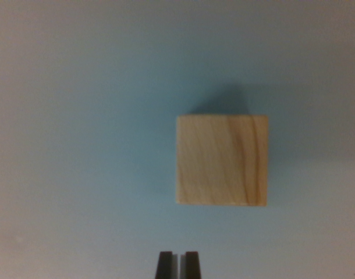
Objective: Push wooden cube
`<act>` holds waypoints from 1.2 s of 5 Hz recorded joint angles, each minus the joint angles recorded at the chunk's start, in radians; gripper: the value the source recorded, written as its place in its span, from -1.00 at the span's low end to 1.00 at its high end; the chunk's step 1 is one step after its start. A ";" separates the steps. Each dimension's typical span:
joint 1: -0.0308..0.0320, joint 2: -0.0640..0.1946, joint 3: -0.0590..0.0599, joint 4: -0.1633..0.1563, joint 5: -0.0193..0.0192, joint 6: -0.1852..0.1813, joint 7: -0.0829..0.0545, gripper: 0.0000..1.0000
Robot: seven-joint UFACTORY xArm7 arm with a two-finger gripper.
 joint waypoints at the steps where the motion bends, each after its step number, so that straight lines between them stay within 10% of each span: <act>1: -0.0052 0.014 -0.006 -0.022 0.0021 -0.032 -0.012 -1.00; 6: -0.0142 0.037 -0.015 -0.060 0.0057 -0.086 -0.033 -1.00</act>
